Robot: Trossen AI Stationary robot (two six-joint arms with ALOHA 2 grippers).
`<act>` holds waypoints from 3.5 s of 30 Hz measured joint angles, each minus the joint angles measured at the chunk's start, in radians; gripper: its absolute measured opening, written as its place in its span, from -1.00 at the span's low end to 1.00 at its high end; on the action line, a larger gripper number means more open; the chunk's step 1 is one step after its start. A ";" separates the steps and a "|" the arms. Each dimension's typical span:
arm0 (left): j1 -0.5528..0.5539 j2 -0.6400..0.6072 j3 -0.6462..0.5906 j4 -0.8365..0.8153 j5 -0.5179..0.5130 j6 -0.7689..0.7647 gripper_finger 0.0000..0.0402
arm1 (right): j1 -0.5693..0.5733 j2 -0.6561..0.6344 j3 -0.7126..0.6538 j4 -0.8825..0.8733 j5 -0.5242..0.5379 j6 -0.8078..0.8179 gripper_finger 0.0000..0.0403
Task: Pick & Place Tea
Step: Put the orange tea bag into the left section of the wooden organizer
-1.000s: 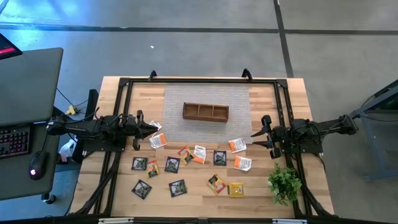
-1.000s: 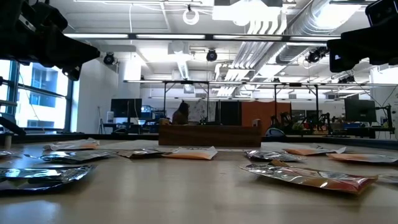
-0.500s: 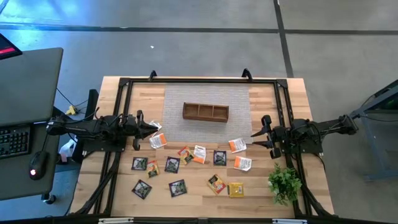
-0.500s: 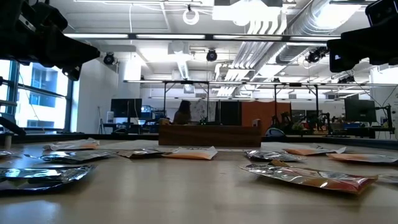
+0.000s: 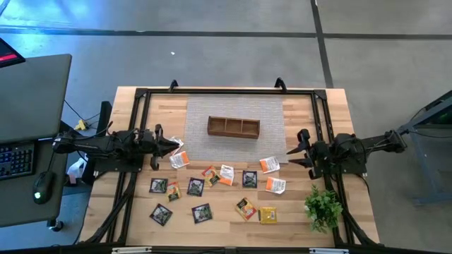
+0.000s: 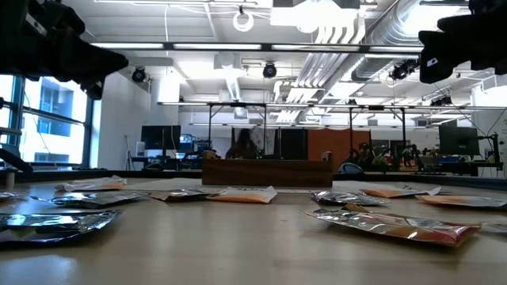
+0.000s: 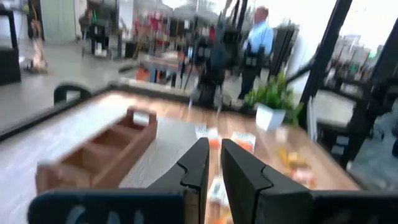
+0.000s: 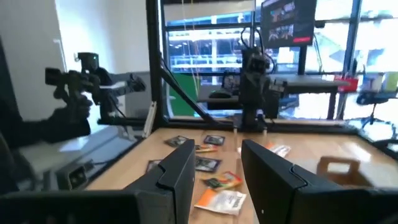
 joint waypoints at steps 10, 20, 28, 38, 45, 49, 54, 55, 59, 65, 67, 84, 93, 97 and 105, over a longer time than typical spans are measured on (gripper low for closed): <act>0.000 0.000 0.000 0.047 -0.071 0.000 -0.78 | 0.000 0.000 0.000 0.147 0.074 0.117 -0.36; 0.000 0.000 0.003 0.144 -0.207 -0.025 -0.78 | 0.000 0.003 0.000 0.135 0.124 -0.133 -0.36; 0.000 0.021 0.004 0.136 -0.298 -0.037 -0.53 | 0.000 0.003 0.000 0.127 0.236 -0.168 -0.36; 0.000 0.171 0.208 -0.263 -0.493 -0.172 -0.33 | 0.000 0.004 0.000 0.231 0.174 0.007 -0.36; 0.000 0.381 0.403 -0.664 -0.493 -0.333 -0.34 | 0.000 0.004 0.000 0.267 0.368 -0.054 -0.36; 0.001 0.512 0.430 -0.786 -0.466 -0.484 -0.34 | 0.000 0.014 0.000 0.262 0.373 -0.051 -0.36; 0.001 0.685 0.430 -0.797 -0.398 -0.581 -0.34 | 0.000 0.061 0.000 0.274 0.321 -0.041 -0.36; 0.001 0.717 0.430 -0.796 -0.401 -0.590 -0.34 | 0.000 0.074 0.001 0.290 0.322 -0.041 -0.36; 0.075 0.811 0.438 -0.790 -0.380 -0.625 -0.34 | -0.001 0.140 0.051 0.368 0.360 -0.080 -0.36; 0.292 0.906 0.518 -0.784 -0.250 -0.457 -0.34 | -0.004 0.335 0.182 0.388 0.556 -0.154 -0.36; 0.364 0.939 0.537 -0.773 -0.184 -0.384 -0.34 | -0.020 0.442 0.224 0.391 0.550 -0.125 -0.36; 0.517 1.177 0.534 -0.711 0.058 -0.122 -0.15 | -0.153 1.122 0.430 0.367 0.375 0.078 -0.36; 0.517 1.320 0.538 -0.662 0.013 -0.130 -0.20 | -0.171 1.164 0.455 0.368 0.292 0.091 -0.36; 0.518 1.352 0.538 -0.608 0.071 -0.130 -0.48 | -0.170 1.163 0.455 0.368 0.293 0.091 -0.36; 0.517 1.348 0.536 -0.608 0.114 -0.311 -0.92 | -0.193 1.163 0.454 0.460 0.293 0.032 -0.36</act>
